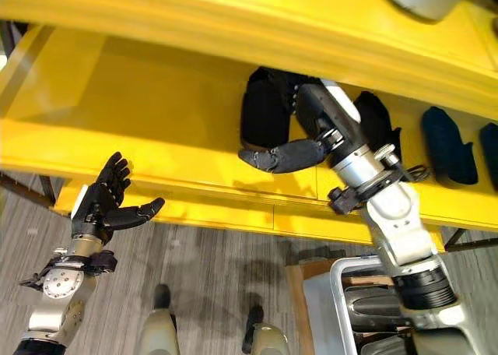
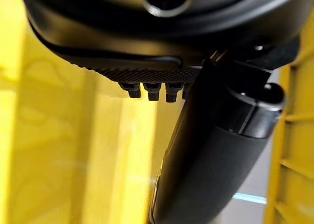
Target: Move parts from the plastic box to the shelf.
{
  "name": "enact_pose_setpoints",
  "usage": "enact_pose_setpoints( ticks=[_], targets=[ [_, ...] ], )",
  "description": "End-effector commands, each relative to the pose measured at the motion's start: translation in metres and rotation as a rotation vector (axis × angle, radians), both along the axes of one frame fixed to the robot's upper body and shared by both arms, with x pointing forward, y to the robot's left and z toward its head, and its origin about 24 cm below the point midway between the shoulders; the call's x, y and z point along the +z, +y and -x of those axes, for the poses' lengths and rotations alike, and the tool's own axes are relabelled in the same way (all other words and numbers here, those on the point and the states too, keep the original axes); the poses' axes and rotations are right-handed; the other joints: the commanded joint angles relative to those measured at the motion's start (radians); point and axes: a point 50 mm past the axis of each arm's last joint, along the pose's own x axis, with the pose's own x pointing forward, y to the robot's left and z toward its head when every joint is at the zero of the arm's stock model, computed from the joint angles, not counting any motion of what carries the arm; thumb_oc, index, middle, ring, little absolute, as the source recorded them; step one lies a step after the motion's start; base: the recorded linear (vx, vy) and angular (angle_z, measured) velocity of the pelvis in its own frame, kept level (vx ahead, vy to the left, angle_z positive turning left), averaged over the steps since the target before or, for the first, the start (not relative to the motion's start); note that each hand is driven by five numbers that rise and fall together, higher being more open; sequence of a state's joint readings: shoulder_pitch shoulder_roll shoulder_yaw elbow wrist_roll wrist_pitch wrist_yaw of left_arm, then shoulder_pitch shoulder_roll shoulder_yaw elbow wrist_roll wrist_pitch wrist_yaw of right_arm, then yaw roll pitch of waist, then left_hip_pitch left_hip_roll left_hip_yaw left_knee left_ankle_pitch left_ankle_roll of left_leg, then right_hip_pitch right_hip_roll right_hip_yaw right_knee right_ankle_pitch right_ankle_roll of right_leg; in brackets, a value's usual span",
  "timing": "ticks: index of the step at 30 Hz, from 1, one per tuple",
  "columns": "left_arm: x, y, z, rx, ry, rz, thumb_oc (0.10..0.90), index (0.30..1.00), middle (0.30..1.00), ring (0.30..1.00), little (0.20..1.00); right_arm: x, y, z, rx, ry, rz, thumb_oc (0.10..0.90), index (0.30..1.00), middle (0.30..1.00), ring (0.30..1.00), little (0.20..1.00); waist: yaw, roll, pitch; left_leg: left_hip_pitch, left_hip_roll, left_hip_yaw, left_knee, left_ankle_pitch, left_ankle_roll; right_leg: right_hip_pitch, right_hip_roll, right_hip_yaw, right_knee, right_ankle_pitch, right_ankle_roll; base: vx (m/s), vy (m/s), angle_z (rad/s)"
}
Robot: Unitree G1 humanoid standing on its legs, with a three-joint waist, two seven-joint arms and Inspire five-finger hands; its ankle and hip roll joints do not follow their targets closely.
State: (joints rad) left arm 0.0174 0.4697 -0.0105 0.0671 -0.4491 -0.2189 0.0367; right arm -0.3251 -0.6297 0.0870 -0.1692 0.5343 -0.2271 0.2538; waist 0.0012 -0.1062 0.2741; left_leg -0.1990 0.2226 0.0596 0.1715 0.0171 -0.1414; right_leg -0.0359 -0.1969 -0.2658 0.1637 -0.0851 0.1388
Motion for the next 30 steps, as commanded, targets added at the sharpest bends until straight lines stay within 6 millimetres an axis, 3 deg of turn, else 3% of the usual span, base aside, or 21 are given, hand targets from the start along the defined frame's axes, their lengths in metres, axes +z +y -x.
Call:
enact_pose_setpoints(
  ticks=[1,5,7,9,13,16,17,18,19,21,22,25,26,30],
  targets=[
    [0.017,-0.018,0.0,-0.033,-0.162,-0.016,0.9,1.0,1.0,1.0,1.0,0.01,0.0,0.03,0.061,-0.137,-0.166,0.9,1.0,1.0,1.0,1.0,-0.042,0.038,-0.186,0.099,0.071,0.017,-0.2,0.082,-0.003,0.002,0.048,0.061,-0.036,0.019,-0.016,0.03,-0.049,-0.2],
    [0.013,-0.02,0.005,-0.021,-0.16,0.001,0.9,1.0,1.0,1.0,1.0,-0.003,0.001,0.039,0.064,-0.102,-0.196,0.9,1.0,1.0,1.0,1.0,-0.065,0.057,-0.207,0.13,0.094,0.051,-0.247,0.114,-0.01,-0.003,0.072,0.084,-0.049,0.019,-0.022,0.01,-0.07,-0.13],
    [0.003,-0.019,0.012,-0.003,-0.131,0.021,0.9,1.0,1.0,1.0,1.0,-0.021,-0.005,0.049,0.044,-0.027,-0.181,0.9,1.0,1.0,1.0,1.0,-0.084,0.071,-0.216,0.153,0.126,0.079,-0.254,0.133,-0.019,-0.015,0.099,0.105,-0.022,0.005,-0.039,0.03,-0.165,-0.29],
    [0.001,-0.019,0.014,-0.003,-0.125,0.022,0.9,1.0,1.0,1.0,1.0,-0.022,-0.009,0.053,0.021,-0.027,-0.148,0.9,1.0,1.0,1.0,1.0,-0.088,0.075,-0.216,0.156,0.136,0.082,-0.255,0.14,-0.023,-0.019,0.111,0.108,-0.013,-0.002,-0.047,-0.01,-0.107,-0.53],
    [-0.002,-0.016,0.022,0.002,-0.121,0.026,0.9,1.0,1.0,1.0,1.0,-0.03,-0.032,0.066,-0.098,0.001,-0.026,0.9,1.0,1.0,1.0,1.0,-0.104,0.083,-0.194,0.142,0.163,0.076,-0.245,0.198,-0.034,-0.028,0.154,0.114,-0.004,-0.016,-0.078,-0.05,-0.153,-0.12],
    [-0.001,-0.018,0.024,-0.014,-0.129,0.039,0.9,1.0,1.0,1.0,1.0,-0.031,-0.051,0.076,-0.186,0.011,0.032,0.9,1.0,1.0,1.0,1.0,-0.103,0.077,-0.184,0.113,0.172,0.049,-0.226,0.269,-0.044,-0.008,0.18,0.113,-0.067,0.001,-0.095,-0.02,-0.18,-0.09],
    [0.0,-0.019,0.025,-0.023,-0.135,0.044,0.9,1.0,1.0,1.0,1.0,-0.032,-0.057,0.078,-0.218,0.016,0.021,0.9,1.0,1.0,1.0,1.0,-0.107,0.07,-0.18,0.098,0.168,0.045,-0.212,0.267,-0.037,0.0,0.182,0.113,-0.088,0.008,-0.098,-0.01,-0.166,0.06],
    [0.002,-0.02,0.025,-0.026,-0.142,0.046,0.9,1.0,1.0,1.0,1.0,-0.036,-0.062,0.08,-0.241,0.034,0.0,0.9,1.0,1.0,1.0,1.0,-0.11,0.064,-0.178,0.089,0.157,0.044,-0.192,0.243,-0.024,0.009,0.18,0.113,-0.106,0.015,-0.099,0.02,-0.166,0.15],
    [0.002,-0.019,0.029,-0.013,-0.147,0.046,0.9,1.0,1.0,1.0,1.0,-0.042,-0.067,0.083,-0.279,0.054,-0.012,0.9,1.0,1.0,1.0,1.0,-0.101,0.053,-0.164,0.084,0.087,-0.016,-0.157,0.149,0.008,0.024,0.171,0.135,-0.134,0.03,-0.097,0.02,-0.113,0.19],
    [0.001,-0.02,0.032,-0.005,-0.143,0.053,0.9,1.0,1.0,1.0,1.0,-0.043,-0.065,0.079,-0.282,0.053,-0.01,0.9,1.0,1.0,1.0,1.0,-0.069,0.048,-0.157,0.058,-0.043,-0.141,-0.162,0.083,0.036,0.025,0.165,0.16,-0.154,0.052,-0.093,0.02,-0.03,-0.07],
    [0.001,-0.02,0.032,-0.005,-0.144,0.053,0.9,1.0,1.0,1.0,1.0,-0.043,-0.065,0.078,-0.282,0.052,-0.011,0.9,1.0,1.0,1.0,1.0,-0.071,0.047,-0.158,0.053,-0.046,-0.143,-0.16,0.085,0.038,0.023,0.162,0.158,-0.155,0.054,-0.092,0.02,0.012,-0.26],
    [0.004,-0.018,0.03,0.003,-0.161,0.057,0.9,1.0,1.0,1.0,1.0,-0.048,-0.06,0.068,-0.283,0.058,-0.036,0.9,1.0,1.0,1.0,1.0,-0.049,0.041,-0.148,0.006,-0.174,-0.258,-0.164,0.074,0.062,0.011,0.174,0.194,-0.157,0.065,-0.088,0.0,0.047,-0.48],
    [0.006,-0.019,0.029,-0.002,-0.168,0.052,0.9,1.0,1.0,1.0,1.0,-0.048,-0.053,0.062,-0.263,0.051,-0.047,0.9,1.0,1.0,1.0,1.0,-0.036,0.038,-0.139,-0.017,-0.23,-0.326,-0.144,0.067,0.076,0.0,0.184,0.235,-0.143,0.063,-0.086,0.01,0.084,-0.52],
    [0.006,-0.02,0.029,-0.009,-0.175,0.076,0.9,1.0,1.0,1.0,1.0,-0.053,-0.045,0.058,-0.229,0.07,-0.095,0.9,1.0,1.0,1.0,1.0,-0.031,0.036,-0.137,-0.008,-0.229,-0.309,-0.127,0.043,0.091,-0.005,0.189,0.277,-0.122,0.052,-0.082,0.06,0.094,-0.84]
  ],
)
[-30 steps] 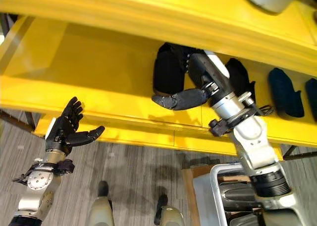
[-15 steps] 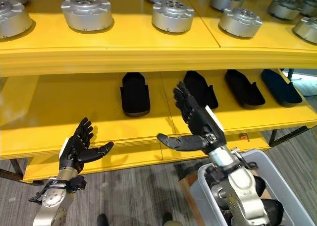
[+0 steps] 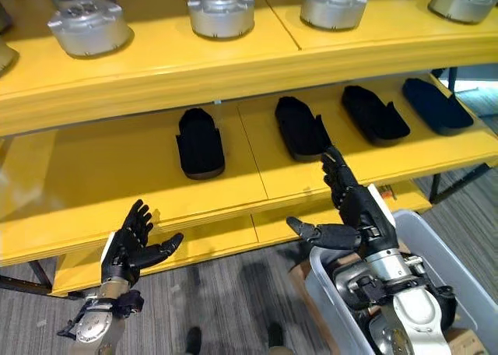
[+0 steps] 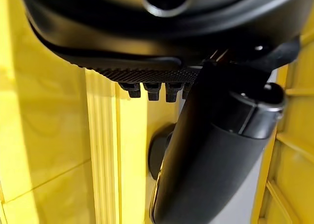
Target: Move parts from the plastic box to the shelf.
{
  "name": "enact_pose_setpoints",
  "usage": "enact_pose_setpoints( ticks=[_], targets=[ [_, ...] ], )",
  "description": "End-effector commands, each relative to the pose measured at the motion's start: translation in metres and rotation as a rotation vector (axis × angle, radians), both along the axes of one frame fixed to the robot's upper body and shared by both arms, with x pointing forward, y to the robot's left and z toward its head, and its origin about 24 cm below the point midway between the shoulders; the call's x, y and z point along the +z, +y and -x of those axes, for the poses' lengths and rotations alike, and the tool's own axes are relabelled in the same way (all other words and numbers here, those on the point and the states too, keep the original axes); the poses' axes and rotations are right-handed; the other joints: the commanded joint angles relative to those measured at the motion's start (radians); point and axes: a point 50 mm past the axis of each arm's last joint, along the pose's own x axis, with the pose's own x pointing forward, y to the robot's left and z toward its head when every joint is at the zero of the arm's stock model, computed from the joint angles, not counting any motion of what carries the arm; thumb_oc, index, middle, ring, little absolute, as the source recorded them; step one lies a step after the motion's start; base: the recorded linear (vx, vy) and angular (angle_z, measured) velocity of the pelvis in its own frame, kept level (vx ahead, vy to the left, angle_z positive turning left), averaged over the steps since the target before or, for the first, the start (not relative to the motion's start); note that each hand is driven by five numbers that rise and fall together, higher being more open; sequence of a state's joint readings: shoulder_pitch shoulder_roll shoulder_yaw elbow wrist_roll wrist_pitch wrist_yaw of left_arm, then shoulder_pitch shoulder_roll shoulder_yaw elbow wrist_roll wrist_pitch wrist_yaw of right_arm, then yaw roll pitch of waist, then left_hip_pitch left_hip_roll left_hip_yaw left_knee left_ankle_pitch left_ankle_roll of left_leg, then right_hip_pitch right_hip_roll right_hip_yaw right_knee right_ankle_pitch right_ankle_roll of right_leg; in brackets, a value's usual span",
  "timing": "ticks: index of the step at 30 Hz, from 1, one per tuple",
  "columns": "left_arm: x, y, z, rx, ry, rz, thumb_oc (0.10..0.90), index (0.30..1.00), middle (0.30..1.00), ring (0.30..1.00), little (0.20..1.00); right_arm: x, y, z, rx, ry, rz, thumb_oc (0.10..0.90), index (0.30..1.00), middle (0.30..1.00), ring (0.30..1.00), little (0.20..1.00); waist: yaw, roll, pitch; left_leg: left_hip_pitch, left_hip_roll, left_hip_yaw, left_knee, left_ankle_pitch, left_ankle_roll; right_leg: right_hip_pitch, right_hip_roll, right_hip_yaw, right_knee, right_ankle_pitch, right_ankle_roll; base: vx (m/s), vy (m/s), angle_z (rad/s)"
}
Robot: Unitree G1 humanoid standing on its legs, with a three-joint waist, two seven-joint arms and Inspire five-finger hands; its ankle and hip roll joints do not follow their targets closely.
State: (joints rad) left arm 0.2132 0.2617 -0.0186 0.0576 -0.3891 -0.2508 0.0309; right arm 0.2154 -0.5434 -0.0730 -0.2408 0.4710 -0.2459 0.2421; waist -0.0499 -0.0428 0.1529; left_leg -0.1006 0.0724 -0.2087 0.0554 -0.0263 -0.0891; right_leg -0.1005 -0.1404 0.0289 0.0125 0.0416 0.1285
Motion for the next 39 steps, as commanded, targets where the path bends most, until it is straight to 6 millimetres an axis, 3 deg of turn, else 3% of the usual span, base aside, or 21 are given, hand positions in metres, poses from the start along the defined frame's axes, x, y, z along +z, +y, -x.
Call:
enact_pose_setpoints(
  ticks=[1,7,16,21,24,26,27,28,30,31,32,33,36,37,39],
  targets=[
    [0.06,0.006,-0.016,-0.046,-0.326,-0.076,0.9,1.0,1.0,1.0,1.0,0.041,0.006,-0.009,0.017,-0.268,-0.033,0.9,1.0,1.0,1.0,1.0,0.018,-0.027,-0.016,-0.102,-0.081,-0.031,-0.008,0.083,0.043,0.064,0.126,-0.015,0.03,-0.076,-0.071,0.1,0.151,-0.34],
    [0.062,0.008,-0.017,-0.038,-0.321,-0.087,0.9,1.0,1.0,1.0,1.0,0.026,0.02,-0.011,0.037,-0.201,-0.083,0.9,1.0,1.0,1.0,1.0,0.012,-0.026,-0.035,-0.021,-0.076,0.071,-0.07,0.063,0.085,0.072,0.103,0.043,0.031,-0.073,-0.045,0.1,0.165,-0.34],
    [0.06,0.009,-0.017,-0.007,-0.31,-0.102,0.9,1.0,1.0,1.0,1.0,0.007,0.029,-0.009,0.017,-0.124,-0.116,0.9,1.0,1.0,1.0,1.0,-0.022,-0.031,-0.056,0.056,-0.087,0.183,-0.113,0.027,0.119,0.068,0.08,0.131,0.024,-0.044,0.004,0.05,0.144,-0.37],
    [0.062,0.008,-0.02,-0.017,-0.315,-0.125,0.9,1.0,1.0,1.0,1.0,0.005,0.035,-0.01,0.024,-0.118,-0.123,0.9,1.0,1.0,1.0,1.0,-0.041,-0.035,-0.039,0.062,-0.096,0.227,-0.115,0.014,0.136,0.028,0.077,0.18,0.061,-0.029,0.033,-0.03,0.134,-0.34],
    [0.065,0.005,-0.027,-0.029,-0.329,-0.137,0.9,1.0,1.0,1.0,1.0,0.01,0.043,-0.013,0.042,-0.145,-0.12,0.9,1.0,1.0,1.0,1.0,-0.057,-0.036,0.0,0.063,-0.105,0.273,-0.119,0.008,0.148,-0.023,0.073,0.21,0.098,0.004,0.061,-0.13,0.194,-0.63],
    [0.068,0.004,-0.028,-0.021,-0.343,-0.143,0.9,1.0,1.0,1.0,1.0,0.015,0.054,-0.018,0.075,-0.169,-0.119,0.9,1.0,1.0,1.0,1.0,-0.042,-0.03,0.047,0.074,-0.108,0.324,-0.114,-0.004,0.153,-0.059,0.041,0.137,0.127,0.034,0.075,-0.07,0.149,-1.18],
    [0.068,0.004,-0.028,-0.021,-0.344,-0.144,0.9,1.0,1.0,1.0,1.0,0.015,0.054,-0.018,0.075,-0.17,-0.119,0.9,1.0,1.0,1.0,1.0,-0.04,-0.03,0.046,0.071,-0.107,0.327,-0.114,-0.002,0.152,-0.062,0.042,0.141,0.124,0.039,0.075,-0.06,0.092,-1.38],
    [0.072,0.006,-0.027,-0.009,-0.357,-0.146,0.9,1.0,1.0,1.0,1.0,0.016,0.057,-0.019,0.082,-0.176,-0.118,0.9,1.0,1.0,1.0,1.0,-0.01,-0.019,0.066,0.079,-0.096,0.36,-0.106,-0.015,0.151,-0.07,-0.012,-0.004,0.143,0.028,0.054,-0.08,0.065,-1.57],
    [0.074,0.01,-0.023,0.007,-0.362,-0.143,0.9,1.0,1.0,1.0,1.0,0.016,0.059,-0.02,0.091,-0.172,-0.112,0.9,1.0,1.0,1.0,1.0,0.014,-0.005,0.074,0.086,-0.077,0.404,-0.102,-0.028,0.145,-0.049,-0.115,-0.23,0.157,0.023,0.028,-0.06,0.079,-1.27],
    [0.073,0.011,-0.02,0.017,-0.358,-0.137,0.9,1.0,1.0,1.0,1.0,0.015,0.061,-0.021,0.092,-0.168,-0.108,0.9,1.0,1.0,1.0,1.0,0.026,-0.005,0.071,0.095,-0.069,0.437,-0.099,-0.038,0.142,-0.031,-0.162,-0.322,0.15,0.038,0.03,0.06,0.066,-1.03],
    [0.073,0.014,-0.018,0.029,-0.354,-0.137,0.9,1.0,1.0,1.0,1.0,0.014,0.063,-0.023,0.092,-0.164,-0.1,0.9,1.0,1.0,1.0,1.0,0.046,-0.006,0.063,0.116,-0.061,0.467,-0.095,-0.068,0.138,-0.017,-0.213,-0.394,0.155,0.059,0.055,0.11,0.038,-1.41],
    [0.072,0.018,-0.016,0.047,-0.347,-0.142,0.9,1.0,1.0,1.0,1.0,0.014,0.064,-0.027,0.086,-0.163,-0.091,0.9,1.0,1.0,1.0,1.0,0.054,-0.017,0.052,0.13,-0.06,0.504,-0.086,-0.086,0.141,-0.015,-0.263,-0.435,0.163,0.12,0.081,0.13,0.011,-1.61],
    [0.071,0.02,-0.016,0.056,-0.339,-0.149,0.9,1.0,1.0,1.0,1.0,0.014,0.061,-0.025,0.081,-0.16,-0.101,0.9,1.0,1.0,1.0,1.0,0.057,-0.045,0.029,0.146,-0.078,0.535,-0.087,-0.104,0.14,0.018,-0.269,-0.448,0.089,0.155,0.104,0.06,-0.04,-0.9],
    [0.07,0.021,-0.015,0.054,-0.334,-0.158,0.9,1.0,1.0,1.0,1.0,0.013,0.059,-0.023,0.076,-0.157,-0.09,0.9,1.0,1.0,1.0,1.0,0.051,-0.056,0.023,0.149,-0.085,0.538,-0.082,-0.107,0.139,0.028,-0.263,-0.428,0.059,0.189,0.115,0.1,-0.136,-0.38],
    [0.068,0.022,-0.013,0.056,-0.321,-0.15,0.9,1.0,1.0,1.0,1.0,0.013,0.055,-0.019,0.065,-0.155,-0.092,0.9,1.0,1.0,1.0,1.0,0.041,-0.062,0.005,0.151,-0.077,0.533,-0.076,-0.111,0.135,0.037,-0.228,-0.388,0.027,0.175,0.11,0.11,-0.145,-0.15]
  ],
)
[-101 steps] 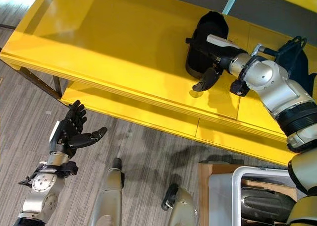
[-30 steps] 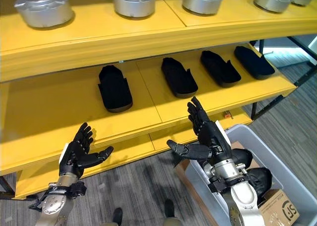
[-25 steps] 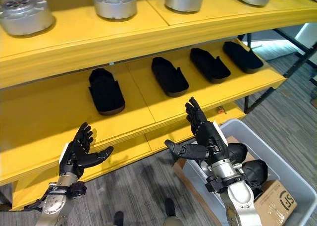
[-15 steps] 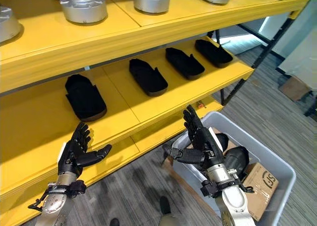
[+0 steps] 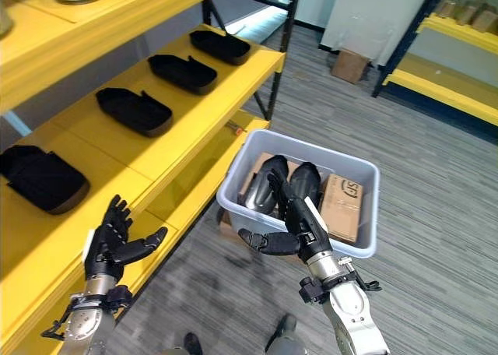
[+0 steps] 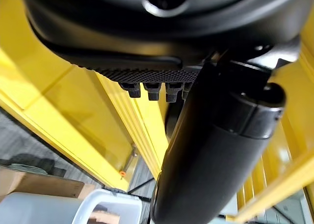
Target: Move parts from the plastic box to the shelf.
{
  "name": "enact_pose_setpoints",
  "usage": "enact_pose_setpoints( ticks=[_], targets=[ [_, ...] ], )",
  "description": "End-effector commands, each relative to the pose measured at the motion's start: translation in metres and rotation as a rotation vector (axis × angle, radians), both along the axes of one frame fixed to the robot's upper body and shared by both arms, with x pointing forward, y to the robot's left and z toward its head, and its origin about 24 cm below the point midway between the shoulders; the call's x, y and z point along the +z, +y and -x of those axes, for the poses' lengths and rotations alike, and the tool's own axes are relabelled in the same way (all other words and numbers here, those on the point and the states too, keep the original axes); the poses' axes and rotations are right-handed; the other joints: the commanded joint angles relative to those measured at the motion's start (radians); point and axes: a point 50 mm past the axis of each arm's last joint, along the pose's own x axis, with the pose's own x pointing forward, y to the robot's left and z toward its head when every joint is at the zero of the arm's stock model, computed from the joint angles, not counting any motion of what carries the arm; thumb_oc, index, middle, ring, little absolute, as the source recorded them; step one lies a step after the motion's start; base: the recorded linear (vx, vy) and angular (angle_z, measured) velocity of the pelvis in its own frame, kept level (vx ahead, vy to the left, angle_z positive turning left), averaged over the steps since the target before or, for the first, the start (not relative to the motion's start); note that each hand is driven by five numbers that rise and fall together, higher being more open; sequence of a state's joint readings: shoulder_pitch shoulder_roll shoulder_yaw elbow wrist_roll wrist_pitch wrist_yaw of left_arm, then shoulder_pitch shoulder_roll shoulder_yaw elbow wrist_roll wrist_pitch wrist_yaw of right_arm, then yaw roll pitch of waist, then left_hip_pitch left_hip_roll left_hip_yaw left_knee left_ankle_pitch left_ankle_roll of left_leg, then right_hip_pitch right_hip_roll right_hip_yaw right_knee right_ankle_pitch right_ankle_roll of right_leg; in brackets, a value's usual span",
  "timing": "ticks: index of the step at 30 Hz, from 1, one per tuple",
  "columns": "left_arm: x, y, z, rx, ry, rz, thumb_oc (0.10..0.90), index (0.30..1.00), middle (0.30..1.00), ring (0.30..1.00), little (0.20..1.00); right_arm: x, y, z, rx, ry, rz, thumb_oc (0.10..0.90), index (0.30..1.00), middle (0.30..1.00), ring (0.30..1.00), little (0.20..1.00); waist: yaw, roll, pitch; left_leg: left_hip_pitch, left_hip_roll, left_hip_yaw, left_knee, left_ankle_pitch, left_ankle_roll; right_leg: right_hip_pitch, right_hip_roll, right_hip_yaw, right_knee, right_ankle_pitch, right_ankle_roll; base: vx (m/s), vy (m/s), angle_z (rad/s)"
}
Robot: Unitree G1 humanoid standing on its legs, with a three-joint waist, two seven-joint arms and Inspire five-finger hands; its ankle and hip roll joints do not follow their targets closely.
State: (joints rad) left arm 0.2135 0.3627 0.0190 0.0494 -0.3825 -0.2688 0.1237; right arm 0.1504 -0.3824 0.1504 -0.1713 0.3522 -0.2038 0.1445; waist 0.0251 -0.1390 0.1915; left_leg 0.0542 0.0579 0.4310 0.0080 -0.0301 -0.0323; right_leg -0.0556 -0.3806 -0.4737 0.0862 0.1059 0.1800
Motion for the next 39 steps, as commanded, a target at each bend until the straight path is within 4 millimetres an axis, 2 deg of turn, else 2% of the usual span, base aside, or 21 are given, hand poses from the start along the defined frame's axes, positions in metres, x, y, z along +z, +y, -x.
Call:
enact_pose_setpoints(
  ticks=[1,8,10,17,18,20,21,22,23,24,25,26,27,28,29,30,31,32,35,36,39],
  targets=[
    [0.054,-0.008,-0.012,-0.06,-0.291,-0.05,0.9,1.0,1.0,1.0,1.0,0.05,-0.008,-0.007,-0.018,-0.273,-0.009,0.9,1.0,1.0,1.0,1.0,-0.04,0.034,-0.039,0.001,-0.059,-0.105,-0.029,-0.108,0.075,-0.004,0.021,0.126,-0.053,0.117,0.06,0.12,-0.123,-0.18],
    [0.048,-0.008,-0.009,-0.06,-0.269,-0.032,0.9,1.0,1.0,1.0,1.0,0.053,-0.016,-0.003,-0.041,-0.278,-0.017,0.9,1.0,1.0,1.0,1.0,-0.063,0.041,-0.067,0.034,-0.008,-0.085,-0.036,-0.103,0.045,0.02,0.075,0.145,-0.081,0.065,0.039,0.08,-0.123,-0.25],
    [0.047,-0.008,-0.007,-0.065,-0.261,-0.024,0.9,1.0,1.0,1.0,1.0,0.055,-0.02,-0.001,-0.056,-0.285,-0.021,0.9,1.0,1.0,1.0,1.0,-0.073,0.051,-0.075,0.047,0.026,-0.072,-0.034,-0.097,0.025,0.019,0.107,0.161,-0.081,0.021,0.02,0.12,-0.197,-0.13],
    [0.049,-0.013,-0.01,-0.103,-0.272,-0.009,0.9,1.0,1.0,1.0,1.0,0.061,-0.029,0.003,-0.095,-0.32,0.018,0.9,1.0,1.0,1.0,1.0,-0.097,0.072,-0.076,0.056,0.118,-0.048,0.01,-0.082,-0.03,0.017,0.18,0.189,-0.048,-0.06,-0.021,0.08,-0.176,-0.13],
    [0.05,-0.014,-0.011,-0.109,-0.274,-0.007,0.9,1.0,1.0,1.0,1.0,0.062,-0.03,0.004,-0.1,-0.329,0.031,0.9,1.0,1.0,1.0,1.0,-0.1,0.075,-0.072,0.05,0.139,-0.044,0.036,-0.081,-0.042,0.015,0.196,0.196,-0.038,-0.077,-0.034,0.12,-0.4,-0.1],
    [0.049,-0.013,-0.009,-0.112,-0.268,-0.005,0.9,1.0,1.0,1.0,1.0,0.065,-0.032,0.007,-0.092,-0.339,0.049,0.9,1.0,1.0,1.0,1.0,-0.094,0.074,-0.051,-0.019,0.236,-0.067,0.243,0.005,-0.083,0.039,0.266,0.219,-0.035,-0.126,-0.093,0.1,-0.411,-0.07],
    [0.049,-0.013,-0.009,-0.113,-0.268,-0.005,0.9,1.0,1.0,1.0,1.0,0.065,-0.032,0.007,-0.092,-0.339,0.048,0.9,1.0,1.0,1.0,1.0,-0.095,0.078,-0.05,-0.028,0.247,-0.073,0.259,0.002,-0.09,0.039,0.274,0.217,-0.036,-0.127,-0.099,0.04,-0.297,-0.17],
    [0.049,-0.013,-0.009,-0.113,-0.269,0.002,0.9,1.0,1.0,1.0,1.0,0.065,-0.033,0.008,-0.098,-0.341,0.055,0.9,1.0,1.0,1.0,1.0,-0.086,0.077,-0.032,-0.066,0.278,-0.097,0.354,0.047,-0.095,0.055,0.3,0.222,-0.039,-0.143,-0.124,-0.01,-0.241,-0.3],
    [0.05,-0.013,-0.009,-0.115,-0.271,0.002,0.9,1.0,1.0,1.0,1.0,0.067,-0.034,0.008,-0.096,-0.347,0.068,0.9,1.0,1.0,1.0,1.0,-0.072,0.074,-0.006,-0.106,0.29,-0.152,0.439,0.091,-0.095,0.072,0.319,0.226,-0.044,-0.152,-0.145,-0.09,-0.314,-0.34],
    [0.052,-0.015,-0.01,-0.117,-0.28,0.005,0.9,1.0,1.0,1.0,1.0,0.07,-0.033,0.007,-0.092,-0.362,0.077,0.9,1.0,1.0,1.0,1.0,-0.052,0.057,0.022,-0.165,0.265,-0.204,0.526,0.135,-0.076,0.072,0.319,0.227,-0.043,-0.143,-0.167,-0.12,-0.242,-0.39],
    [0.053,-0.015,-0.012,-0.114,-0.29,0.012,0.9,1.0,1.0,1.0,1.0,0.073,-0.033,0.006,-0.09,-0.377,0.082,0.9,1.0,1.0,1.0,1.0,-0.051,0.051,0.036,-0.217,0.248,-0.255,0.569,0.13,-0.067,0.07,0.325,0.229,-0.043,-0.154,-0.174,-0.11,-0.173,-0.39],
    [0.054,-0.016,-0.013,-0.112,-0.294,0.019,0.9,1.0,1.0,1.0,1.0,0.075,-0.033,0.005,-0.101,-0.389,0.098,0.9,1.0,1.0,1.0,1.0,-0.048,0.045,0.044,-0.253,0.246,-0.285,0.549,0.129,-0.059,0.067,0.324,0.231,-0.039,-0.163,-0.172,0.04,-0.062,-0.52],
    [0.054,-0.019,-0.014,-0.118,-0.293,0.034,0.9,1.0,1.0,1.0,1.0,0.079,-0.032,0.003,-0.104,-0.408,0.111,0.9,1.0,1.0,1.0,1.0,-0.045,0.047,0.048,-0.281,0.264,-0.304,0.43,0.126,-0.053,0.072,0.32,0.237,-0.031,-0.174,-0.159,0.07,-0.02,-0.31],
    [0.054,-0.019,-0.014,-0.118,-0.294,0.034,0.9,1.0,1.0,1.0,1.0,0.079,-0.032,0.003,-0.104,-0.408,0.111,0.9,1.0,1.0,1.0,1.0,-0.044,0.046,0.049,-0.277,0.263,-0.301,0.425,0.128,-0.052,0.072,0.318,0.238,-0.03,-0.175,-0.159,0.1,0.075,-0.13],
    [0.055,-0.021,-0.015,-0.125,-0.299,0.033,0.9,1.0,1.0,1.0,1.0,0.082,-0.03,0.0,-0.111,-0.431,0.122,0.9,1.0,1.0,1.0,1.0,-0.041,0.054,0.054,-0.287,0.275,-0.313,0.303,0.155,-0.058,0.071,0.319,0.247,-0.018,-0.182,-0.15,0.1,0.176,0.02],
    [0.056,-0.025,-0.018,-0.135,-0.307,0.036,0.9,1.0,1.0,1.0,1.0,0.085,-0.025,-0.004,-0.104,-0.456,0.142,0.9,1.0,1.0,1.0,1.0,-0.032,0.065,0.068,-0.273,0.287,-0.317,0.098,0.245,-0.081,0.066,0.316,0.258,0.012,-0.2,-0.141,0.1,0.176,-0.08],
    [0.056,-0.025,-0.018,-0.135,-0.307,0.036,0.9,1.0,1.0,1.0,1.0,0.085,-0.025,-0.004,-0.104,-0.456,0.142,0.9,1.0,1.0,1.0,1.0,-0.032,0.064,0.068,-0.272,0.287,-0.316,0.095,0.247,-0.081,0.065,0.316,0.258,0.012,-0.2,-0.141,0.16,0.257,-0.24],
    [0.058,-0.027,-0.023,-0.138,-0.319,0.034,0.9,1.0,1.0,1.0,1.0,0.087,-0.02,-0.008,-0.099,-0.474,0.155,0.9,1.0,1.0,1.0,1.0,-0.014,0.08,0.081,-0.266,0.266,-0.403,-0.001,0.273,-0.097,0.063,0.308,0.284,0.058,-0.217,-0.13,0.1,0.141,-0.34],
    [0.059,-0.028,-0.024,-0.138,-0.325,0.029,0.9,1.0,1.0,1.0,1.0,0.089,-0.019,-0.008,-0.109,-0.495,0.177,0.9,1.0,1.0,1.0,1.0,-0.017,0.101,0.078,-0.268,0.276,-0.404,-0.031,0.29,-0.118,0.057,0.302,0.297,0.086,-0.234,-0.12,0.13,0.218,-0.68],
    [0.058,-0.026,-0.022,-0.128,-0.327,0.03,0.9,1.0,1.0,1.0,1.0,0.088,-0.017,-0.008,-0.101,-0.49,0.167,0.9,1.0,1.0,1.0,1.0,-0.014,0.107,0.072,-0.246,0.274,-0.399,-0.024,0.246,-0.103,0.052,0.295,0.316,0.103,-0.242,-0.113,0.13,0.327,-0.55],
    [0.063,-0.027,-0.025,-0.137,-0.345,0.02,0.9,1.0,1.0,1.0,1.0,0.083,-0.016,-0.007,-0.111,-0.472,0.174,0.9,1.0,1.0,1.0,1.0,-0.021,0.104,0.061,-0.257,0.262,-0.378,0.036,0.206,-0.105,0.061,0.256,0.33,0.08,-0.227,-0.092,0.14,0.321,-0.84]
  ],
)
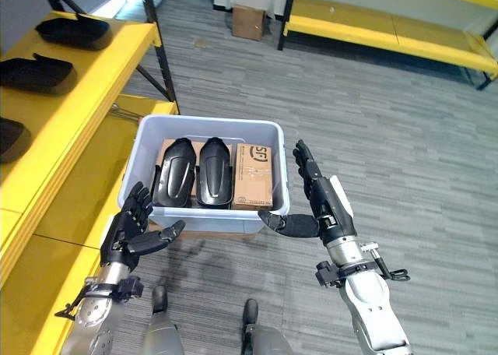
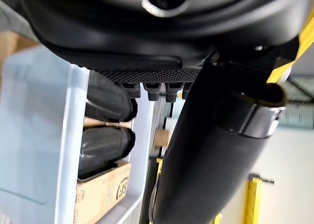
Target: Move parts from the plastic box to the shelf.
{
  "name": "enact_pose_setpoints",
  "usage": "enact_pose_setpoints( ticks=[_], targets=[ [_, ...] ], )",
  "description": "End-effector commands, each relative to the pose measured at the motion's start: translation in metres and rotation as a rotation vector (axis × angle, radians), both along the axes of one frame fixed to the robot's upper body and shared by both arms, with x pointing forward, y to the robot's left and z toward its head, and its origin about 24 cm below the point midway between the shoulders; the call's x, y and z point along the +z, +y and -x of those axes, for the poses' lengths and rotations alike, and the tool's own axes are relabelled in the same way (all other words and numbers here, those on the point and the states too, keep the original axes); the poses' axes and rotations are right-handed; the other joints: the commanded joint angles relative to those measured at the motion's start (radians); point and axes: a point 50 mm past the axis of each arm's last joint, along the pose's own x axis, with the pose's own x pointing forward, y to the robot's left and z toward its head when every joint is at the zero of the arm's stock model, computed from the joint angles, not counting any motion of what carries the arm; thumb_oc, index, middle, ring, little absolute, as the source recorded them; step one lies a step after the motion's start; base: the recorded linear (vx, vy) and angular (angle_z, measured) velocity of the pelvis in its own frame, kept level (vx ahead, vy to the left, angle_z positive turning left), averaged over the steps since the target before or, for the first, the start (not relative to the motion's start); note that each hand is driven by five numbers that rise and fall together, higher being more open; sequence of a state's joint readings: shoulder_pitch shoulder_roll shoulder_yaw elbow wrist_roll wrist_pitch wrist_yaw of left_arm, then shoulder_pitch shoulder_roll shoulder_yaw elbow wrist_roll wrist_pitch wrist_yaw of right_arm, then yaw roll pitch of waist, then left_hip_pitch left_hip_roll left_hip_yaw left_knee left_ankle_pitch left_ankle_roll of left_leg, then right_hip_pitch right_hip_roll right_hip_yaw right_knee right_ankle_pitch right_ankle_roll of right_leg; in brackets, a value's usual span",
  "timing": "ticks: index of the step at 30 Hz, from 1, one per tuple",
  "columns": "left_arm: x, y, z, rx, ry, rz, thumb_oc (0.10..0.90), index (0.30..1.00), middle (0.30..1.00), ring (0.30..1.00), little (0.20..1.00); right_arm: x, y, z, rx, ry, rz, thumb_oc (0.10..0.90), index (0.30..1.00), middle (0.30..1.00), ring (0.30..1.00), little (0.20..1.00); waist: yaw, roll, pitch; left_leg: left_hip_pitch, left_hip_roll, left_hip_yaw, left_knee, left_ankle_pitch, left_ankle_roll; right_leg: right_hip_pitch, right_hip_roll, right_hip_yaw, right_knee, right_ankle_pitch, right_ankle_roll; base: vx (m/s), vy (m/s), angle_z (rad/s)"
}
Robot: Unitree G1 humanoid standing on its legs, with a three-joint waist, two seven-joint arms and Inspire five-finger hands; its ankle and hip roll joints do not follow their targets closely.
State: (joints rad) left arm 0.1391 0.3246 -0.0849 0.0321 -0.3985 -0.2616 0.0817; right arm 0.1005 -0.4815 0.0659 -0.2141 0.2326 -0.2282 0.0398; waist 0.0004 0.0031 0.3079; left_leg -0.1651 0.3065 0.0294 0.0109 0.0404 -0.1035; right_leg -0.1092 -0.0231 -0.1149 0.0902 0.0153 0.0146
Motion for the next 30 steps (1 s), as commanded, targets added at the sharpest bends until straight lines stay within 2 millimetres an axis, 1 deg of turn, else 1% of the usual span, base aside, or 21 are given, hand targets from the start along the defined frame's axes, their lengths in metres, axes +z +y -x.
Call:
enact_pose_setpoints(
  ticks=[1,3,4,5,6,7,10,11,12,13,14,16,17,18,19,21,25,26,27,29,30],
  targets=[
    [0.059,0.012,-0.006,0.028,-0.31,-0.034,0.9,1.0,1.0,1.0,1.0,0.047,0.011,0.003,0.05,-0.287,0.0,0.9,1.0,1.0,1.0,1.0,0.002,-0.046,-0.056,-0.045,-0.003,0.026,0.072,0.096,-0.02,0.125,-0.124,-0.016,0.061,-0.124,0.086,0.13,0.271,-0.79],
    [0.061,0.016,-0.005,0.042,-0.313,-0.041,0.9,1.0,1.0,1.0,1.0,0.043,0.011,0.004,0.038,-0.27,0.039,0.9,1.0,1.0,1.0,1.0,-0.001,-0.061,-0.064,-0.041,-0.028,0.069,0.108,0.048,-0.008,0.144,-0.173,0.003,0.009,-0.088,0.116,0.15,0.321,-0.51],
    [0.061,0.016,-0.005,0.042,-0.313,-0.042,0.9,1.0,1.0,1.0,1.0,0.043,0.011,0.004,0.038,-0.27,0.039,0.9,1.0,1.0,1.0,1.0,0.001,-0.063,-0.065,-0.041,-0.03,0.072,0.111,0.045,-0.006,0.144,-0.176,0.005,0.006,-0.086,0.118,0.08,0.275,-0.21],
    [0.064,0.018,-0.005,0.056,-0.324,-0.048,0.9,1.0,1.0,1.0,1.0,0.043,0.012,0.004,0.032,-0.273,0.068,0.9,1.0,1.0,1.0,1.0,0.0,-0.076,-0.064,-0.048,-0.043,0.095,0.134,0.017,0.001,0.138,-0.206,0.019,-0.014,-0.062,0.135,0.06,0.244,-0.16],
    [0.064,0.02,-0.005,0.064,-0.326,-0.053,0.9,1.0,1.0,1.0,1.0,0.044,0.012,0.004,0.027,-0.277,0.079,0.9,1.0,1.0,1.0,1.0,0.003,-0.083,-0.064,-0.054,-0.048,0.11,0.15,0.002,0.006,0.133,-0.221,0.023,-0.023,-0.05,0.145,0.06,0.279,-0.26],
    [0.064,0.021,-0.004,0.066,-0.326,-0.055,0.9,1.0,1.0,1.0,1.0,0.043,0.012,0.004,0.025,-0.274,0.083,0.9,1.0,1.0,1.0,1.0,0.005,-0.09,-0.063,-0.062,-0.052,0.122,0.164,-0.007,0.009,0.127,-0.231,0.023,-0.029,-0.043,0.15,0.02,0.121,-0.23],
    [0.065,0.022,-0.004,0.072,-0.329,-0.058,0.9,1.0,1.0,1.0,1.0,0.044,0.011,0.004,0.015,-0.281,0.101,0.9,1.0,1.0,1.0,1.0,0.006,-0.097,-0.064,-0.075,-0.056,0.125,0.177,-0.015,0.012,0.123,-0.239,0.022,-0.033,-0.037,0.154,0.03,0.082,-0.1],
    [0.068,0.023,-0.005,0.083,-0.342,-0.067,0.9,1.0,1.0,1.0,1.0,0.049,0.009,0.005,-0.011,-0.315,0.162,0.9,1.0,1.0,1.0,1.0,0.009,-0.11,-0.062,-0.104,-0.06,0.121,0.202,-0.028,0.014,0.119,-0.248,0.008,-0.037,-0.03,0.162,0.04,0.072,-0.06],
    [0.072,0.025,-0.006,0.095,-0.357,-0.073,0.9,1.0,1.0,1.0,1.0,0.052,0.005,0.005,-0.048,-0.34,0.218,0.9,1.0,1.0,1.0,1.0,0.008,-0.119,-0.061,-0.13,-0.062,0.116,0.215,-0.029,0.013,0.116,-0.25,-0.009,-0.044,-0.023,0.165,0.04,0.07,0.01],
    [0.072,0.025,-0.006,0.095,-0.357,-0.073,0.9,1.0,1.0,1.0,1.0,0.052,0.005,0.005,-0.048,-0.34,0.218,0.9,1.0,1.0,1.0,1.0,0.007,-0.119,-0.061,-0.131,-0.062,0.115,0.216,-0.029,0.013,0.116,-0.25,-0.01,-0.044,-0.023,0.165,0.05,0.02,0.18],
    [0.075,0.026,-0.006,0.105,-0.368,-0.086,0.9,1.0,1.0,1.0,1.0,0.059,0.003,0.005,-0.062,-0.376,0.288,0.9,1.0,1.0,1.0,1.0,0.011,-0.128,-0.061,-0.15,-0.062,0.107,0.218,-0.027,0.012,0.113,-0.248,-0.024,-0.046,-0.019,0.165,0.05,0.002,0.22],
    [0.078,0.027,-0.007,0.112,-0.378,-0.09,0.9,1.0,1.0,1.0,1.0,0.066,0.002,0.002,-0.082,-0.412,0.337,0.9,1.0,1.0,1.0,1.0,0.013,-0.136,-0.056,-0.172,-0.06,0.096,0.222,-0.022,0.01,0.108,-0.244,-0.036,-0.048,-0.017,0.164,0.03,-0.034,0.23],
    [0.081,0.027,-0.008,0.119,-0.388,-0.094,0.9,1.0,1.0,1.0,1.0,0.073,0.002,-0.002,-0.102,-0.458,0.403,0.9,1.0,1.0,1.0,1.0,0.02,-0.143,-0.048,-0.19,-0.059,0.086,0.223,-0.018,0.008,0.102,-0.238,-0.047,-0.05,-0.021,0.163,0.01,-0.057,0.18],
    [0.082,0.027,-0.009,0.123,-0.393,-0.096,0.9,1.0,1.0,1.0,1.0,0.076,0.003,-0.005,-0.102,-0.472,0.435,0.9,1.0,1.0,1.0,1.0,0.023,-0.145,-0.044,-0.195,-0.059,0.082,0.22,-0.013,0.006,0.1,-0.235,-0.054,-0.051,-0.021,0.162,0.01,-0.071,0.24],
    [0.085,0.026,-0.01,0.12,-0.404,-0.094,0.9,1.0,1.0,1.0,1.0,0.084,0.005,-0.011,-0.109,-0.516,0.49,0.9,1.0,1.0,1.0,1.0,0.032,-0.149,-0.035,-0.205,-0.058,0.074,0.214,-0.006,0.004,0.093,-0.227,-0.063,-0.052,-0.024,0.16,0.0,-0.053,0.21],
    [0.088,0.025,-0.011,0.122,-0.419,-0.092,0.9,1.0,1.0,1.0,1.0,0.091,0.01,-0.017,-0.103,-0.552,0.539,0.9,1.0,1.0,1.0,1.0,0.043,-0.152,-0.024,-0.216,-0.056,0.066,0.207,0.003,0.002,0.087,-0.222,-0.071,-0.052,-0.025,0.159,-0.01,-0.031,0.07],
    [0.093,0.022,-0.012,0.119,-0.447,-0.085,0.9,1.0,1.0,1.0,1.0,0.097,0.016,-0.025,-0.09,-0.579,0.545,0.9,1.0,1.0,1.0,1.0,0.051,-0.153,-0.01,-0.225,-0.056,0.058,0.2,0.012,-0.001,0.083,-0.216,-0.08,-0.053,-0.027,0.156,-0.01,-0.029,0.1],
    [0.102,0.02,-0.012,0.112,-0.485,-0.083,0.9,1.0,1.0,1.0,1.0,0.104,0.024,-0.031,-0.072,-0.612,0.575,0.9,1.0,1.0,1.0,1.0,0.064,-0.155,0.004,-0.234,-0.055,0.052,0.197,0.017,-0.003,0.08,-0.211,-0.084,-0.056,-0.028,0.154,-0.02,-0.04,0.11],
    [0.106,0.019,-0.012,0.116,-0.506,-0.082,0.9,1.0,1.0,1.0,1.0,0.106,0.028,-0.034,-0.065,-0.628,0.577,0.9,1.0,1.0,1.0,1.0,0.069,-0.156,0.012,-0.238,-0.055,0.049,0.196,0.019,-0.003,0.077,-0.209,-0.087,-0.056,-0.028,0.153,-0.02,-0.04,0.03],
    [0.106,0.02,-0.012,0.117,-0.506,-0.082,0.9,1.0,1.0,1.0,1.0,0.106,0.028,-0.034,-0.064,-0.629,0.577,0.9,1.0,1.0,1.0,1.0,0.067,-0.156,0.013,-0.238,-0.055,0.048,0.196,0.019,-0.003,0.078,-0.209,-0.088,-0.056,-0.028,0.153,-0.02,-0.02,0.08],
    [0.122,0.015,-0.014,0.124,-0.59,-0.061,0.9,1.0,1.0,1.0,1.0,0.112,0.041,-0.048,-0.054,-0.647,0.594,0.9,1.0,1.0,1.0,1.0,0.096,-0.155,0.041,-0.253,-0.058,0.039,0.193,0.024,-0.006,0.071,-0.207,-0.099,-0.058,-0.027,0.151,-0.03,-0.028,0.07]
  ],
)
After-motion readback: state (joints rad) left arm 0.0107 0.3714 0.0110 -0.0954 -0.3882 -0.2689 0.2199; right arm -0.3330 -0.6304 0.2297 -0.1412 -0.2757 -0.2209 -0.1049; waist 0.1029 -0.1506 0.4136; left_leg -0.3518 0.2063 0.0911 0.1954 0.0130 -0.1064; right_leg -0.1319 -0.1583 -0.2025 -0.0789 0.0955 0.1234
